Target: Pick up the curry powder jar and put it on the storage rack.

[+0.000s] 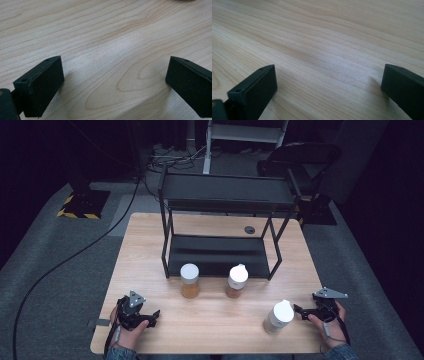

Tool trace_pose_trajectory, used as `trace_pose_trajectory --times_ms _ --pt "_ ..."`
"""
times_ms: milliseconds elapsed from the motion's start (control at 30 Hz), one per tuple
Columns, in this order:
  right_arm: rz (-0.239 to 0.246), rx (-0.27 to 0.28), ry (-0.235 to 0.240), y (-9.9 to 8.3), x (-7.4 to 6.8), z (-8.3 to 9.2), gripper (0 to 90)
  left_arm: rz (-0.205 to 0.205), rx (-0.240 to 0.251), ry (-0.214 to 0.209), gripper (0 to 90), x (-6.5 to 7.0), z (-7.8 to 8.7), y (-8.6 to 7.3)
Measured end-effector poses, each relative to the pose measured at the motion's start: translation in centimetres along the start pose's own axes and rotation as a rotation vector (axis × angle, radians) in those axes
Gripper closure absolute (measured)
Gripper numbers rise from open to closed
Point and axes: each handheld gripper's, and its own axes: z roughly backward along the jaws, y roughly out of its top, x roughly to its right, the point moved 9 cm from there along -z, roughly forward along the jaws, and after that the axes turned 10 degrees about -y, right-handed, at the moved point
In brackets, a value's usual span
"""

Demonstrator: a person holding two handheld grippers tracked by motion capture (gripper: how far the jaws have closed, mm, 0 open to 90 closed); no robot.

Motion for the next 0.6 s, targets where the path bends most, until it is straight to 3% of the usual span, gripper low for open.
trace_pose_trajectory --times_ms 600 --pt "0.003 -0.001 0.000 0.00 0.01 -0.02 0.3 0.013 0.002 -0.005 5.6 0.46 0.24 0.09"
